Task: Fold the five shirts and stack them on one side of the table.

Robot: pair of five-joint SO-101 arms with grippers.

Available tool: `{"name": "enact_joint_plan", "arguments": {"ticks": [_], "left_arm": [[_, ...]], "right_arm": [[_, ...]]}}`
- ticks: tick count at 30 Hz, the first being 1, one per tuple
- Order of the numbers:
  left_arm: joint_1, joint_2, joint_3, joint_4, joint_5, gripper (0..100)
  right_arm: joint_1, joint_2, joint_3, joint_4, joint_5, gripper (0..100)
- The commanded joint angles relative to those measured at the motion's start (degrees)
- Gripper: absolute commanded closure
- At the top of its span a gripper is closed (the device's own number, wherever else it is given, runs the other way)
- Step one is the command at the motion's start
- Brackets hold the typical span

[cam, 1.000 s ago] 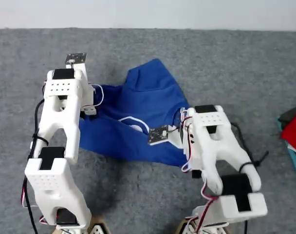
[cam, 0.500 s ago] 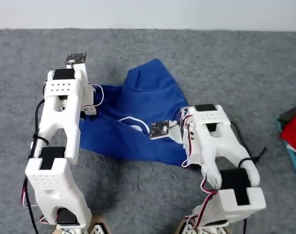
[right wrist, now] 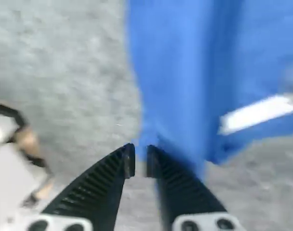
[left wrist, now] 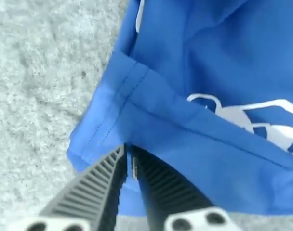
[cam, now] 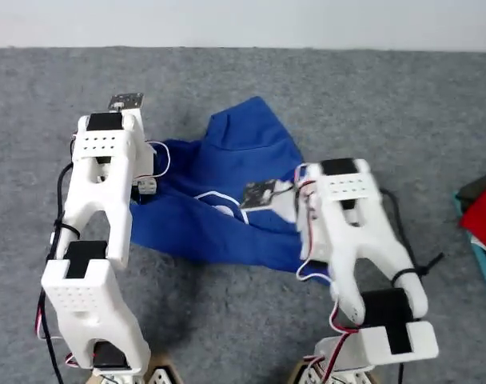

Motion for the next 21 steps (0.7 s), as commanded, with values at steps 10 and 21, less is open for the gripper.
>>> {"name": "enact_joint_plan", "arguments": {"ticks": [10,21], "left_arm": [[-6.5,-16.9,7.6,9.7,0.5,83],[-11.1,-22.4,10.9,9.6,0.4,83]], "right_arm": [[0.6,4.8,0.5,-10.0,0.0,80.0],[0.5,6.8,0.4,-12.8,-0.9,96.9]]}}
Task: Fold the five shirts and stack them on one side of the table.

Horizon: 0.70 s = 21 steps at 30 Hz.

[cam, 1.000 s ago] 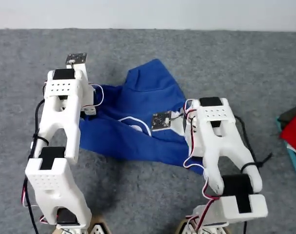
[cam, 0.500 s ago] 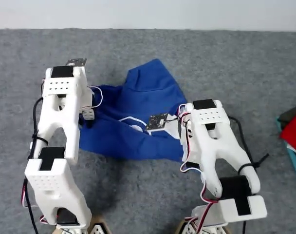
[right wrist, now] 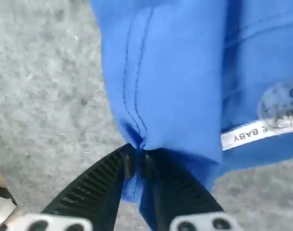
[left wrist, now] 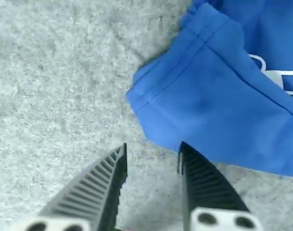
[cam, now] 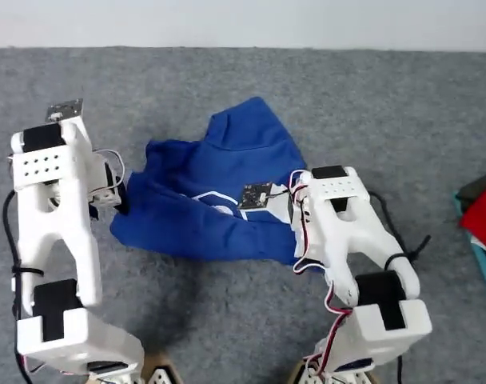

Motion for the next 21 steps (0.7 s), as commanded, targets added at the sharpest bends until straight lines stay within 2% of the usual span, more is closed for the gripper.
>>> {"name": "enact_joint_plan", "arguments": {"ticks": [1,7,14,21], "left_arm": [[-0.3,-2.7,0.0,1.8,0.2,83],[-0.4,-2.6,0.0,1.8,0.2,83],[-0.4,-2.6,0.0,1.8,0.2,83],[-0.4,-2.6,0.0,1.8,0.2,83]], "right_arm": [[0.4,-0.1,-0.5,-0.3,-0.4,97.0],[0.7,-0.1,-2.7,0.7,-0.4,97.8],[3.6,-2.5,-20.2,10.9,-0.4,98.8],[1.4,-4.4,-30.1,14.7,-0.4,98.8]]}}
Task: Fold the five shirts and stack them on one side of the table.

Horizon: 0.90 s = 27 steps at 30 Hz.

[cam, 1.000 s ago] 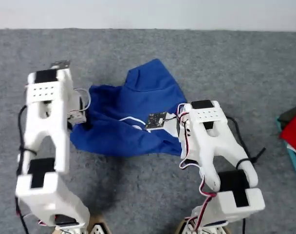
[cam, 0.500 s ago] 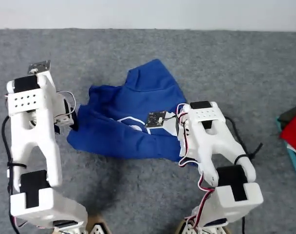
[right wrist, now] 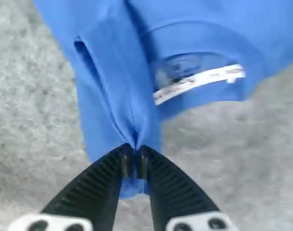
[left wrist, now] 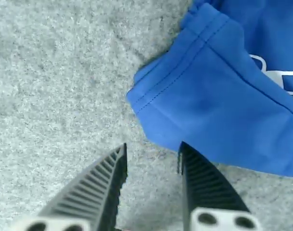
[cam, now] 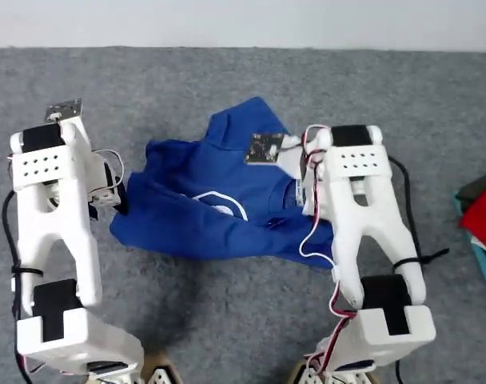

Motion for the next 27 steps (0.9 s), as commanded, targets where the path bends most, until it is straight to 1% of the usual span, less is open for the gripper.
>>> {"name": "enact_joint_plan", "arguments": {"ticks": [1,5,10,16,19,22,25,27], "left_arm": [[-0.2,-2.6,0.0,1.8,0.2,83],[-0.4,-3.0,0.0,1.8,0.2,83],[-0.3,-3.2,0.0,1.9,0.2,83],[-0.5,-3.2,0.0,1.9,0.2,83],[-0.4,-3.2,0.3,1.9,0.2,83],[-0.2,-3.2,1.7,1.9,0.2,83],[-0.5,-3.3,1.9,1.9,0.2,83],[-0.5,-3.3,2.0,1.9,0.2,83]], "right_arm": [[-2.0,-2.3,-5.5,0.7,-0.4,98.8],[-4.6,-0.8,-7.1,-2.5,-0.5,98.8],[-4.8,1.2,-7.7,-9.1,-0.9,98.8],[-4.9,0.9,-15.5,-20.8,-12.2,98.9],[-5.8,1.0,-17.0,-27.1,-16.5,98.9],[-7.2,1.9,-16.4,-35.5,-18.5,98.9],[-8.5,6.9,-15.6,-44.6,-18.9,98.7],[-8.9,10.4,-16.4,-48.4,-18.9,98.3]]}}
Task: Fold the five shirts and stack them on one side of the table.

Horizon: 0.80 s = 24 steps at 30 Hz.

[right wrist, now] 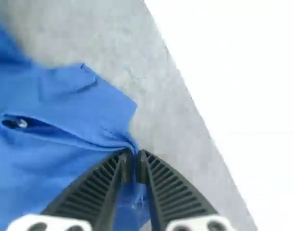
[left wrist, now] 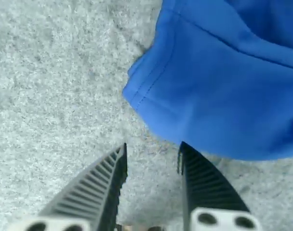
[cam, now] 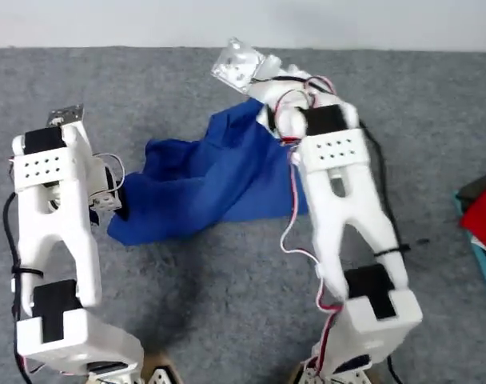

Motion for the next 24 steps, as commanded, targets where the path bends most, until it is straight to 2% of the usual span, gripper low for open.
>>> {"name": "enact_joint_plan", "arguments": {"ticks": [1,4,8,11,14,19,21,24], "left_arm": [[-0.3,-3.1,-0.1,1.9,0.2,83],[0.0,-3.1,-0.1,1.9,0.2,83],[0.0,-3.1,-0.1,1.9,0.2,83],[0.0,-3.1,0.0,1.9,0.2,83],[0.1,-3.1,0.0,1.9,0.2,83],[-0.2,-3.1,0.0,1.9,0.2,83],[-0.2,-3.1,0.0,1.9,0.2,83],[-0.2,-3.1,0.0,2.0,0.2,83]], "right_arm": [[-0.9,3.8,-3.8,-7.3,-0.7,97.2],[-1.2,5.3,-7.2,-4.4,-0.7,88.1],[-1.2,3.6,-10.6,8.8,-0.7,77.5],[-1.6,3.4,-12.0,18.5,0.1,76.9],[-1.9,3.3,-12.0,27.0,4.2,77.0],[-3.0,4.4,-9.6,47.5,10.9,77.2],[-2.9,6.2,-5.8,49.1,13.6,77.2],[-0.1,9.4,-0.4,44.7,14.4,77.2]]}}
